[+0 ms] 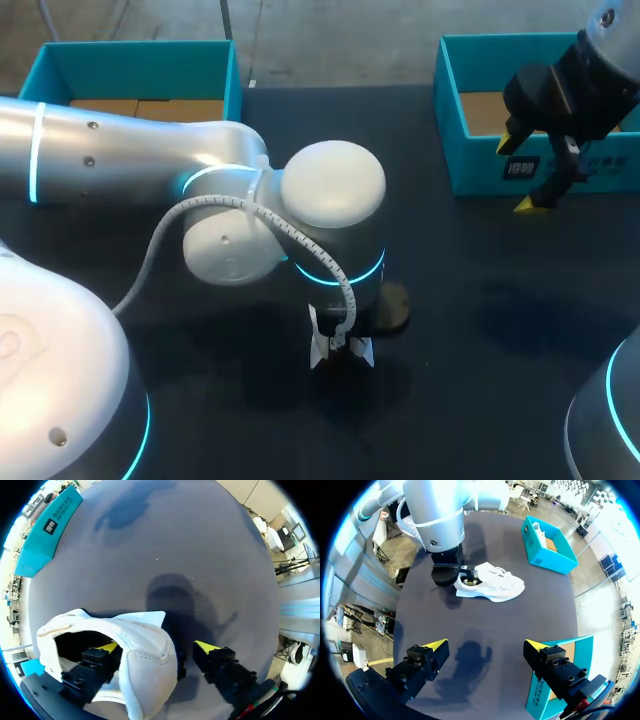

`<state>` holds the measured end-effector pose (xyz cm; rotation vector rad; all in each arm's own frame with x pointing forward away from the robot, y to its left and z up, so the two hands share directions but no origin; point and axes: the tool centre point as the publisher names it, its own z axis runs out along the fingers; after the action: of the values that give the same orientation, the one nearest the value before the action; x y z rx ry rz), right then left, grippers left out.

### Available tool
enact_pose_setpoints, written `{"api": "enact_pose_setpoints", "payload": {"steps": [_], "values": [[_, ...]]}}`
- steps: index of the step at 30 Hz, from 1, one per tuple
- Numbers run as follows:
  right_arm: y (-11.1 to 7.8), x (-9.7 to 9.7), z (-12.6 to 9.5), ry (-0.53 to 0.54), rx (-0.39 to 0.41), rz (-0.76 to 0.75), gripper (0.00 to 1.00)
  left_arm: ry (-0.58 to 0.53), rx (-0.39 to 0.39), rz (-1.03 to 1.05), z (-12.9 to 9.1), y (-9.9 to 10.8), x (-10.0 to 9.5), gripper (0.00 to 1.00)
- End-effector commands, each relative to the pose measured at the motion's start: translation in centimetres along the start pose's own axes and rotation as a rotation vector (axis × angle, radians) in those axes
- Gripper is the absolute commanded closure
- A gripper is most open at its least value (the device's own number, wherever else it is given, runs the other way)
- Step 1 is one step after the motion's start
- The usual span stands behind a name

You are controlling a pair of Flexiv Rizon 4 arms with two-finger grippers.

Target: Take the shoe out of the shoebox, open the shoe tongue, remove and reinsert the insole, then place the shoe into the shoebox

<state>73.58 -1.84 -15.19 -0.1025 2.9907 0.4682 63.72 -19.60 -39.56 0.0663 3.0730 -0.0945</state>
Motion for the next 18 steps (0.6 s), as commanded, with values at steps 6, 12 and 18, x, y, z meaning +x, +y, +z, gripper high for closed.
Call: {"api": "enact_pose_setpoints", "payload": {"steps": [6, 12, 18], "values": [[0.1, -0.3, 0.1, 0.005, 0.004, 0.001, 0.0, 0.024, 0.016, 0.005, 0.4, 0.0, 0.4, 1.0], [0.1, -0.3, 0.1, 0.005, 0.004, 0.001, 0.0, 0.075, 0.046, -0.005, 0.0, 0.5, 1.3, 1.0], [0.1, -0.3, 0.1, 0.005, 0.004, 0.001, 0.0, 0.121, 0.031, -0.014, -1.4, 0.8, 1.9, 1.0]]}}
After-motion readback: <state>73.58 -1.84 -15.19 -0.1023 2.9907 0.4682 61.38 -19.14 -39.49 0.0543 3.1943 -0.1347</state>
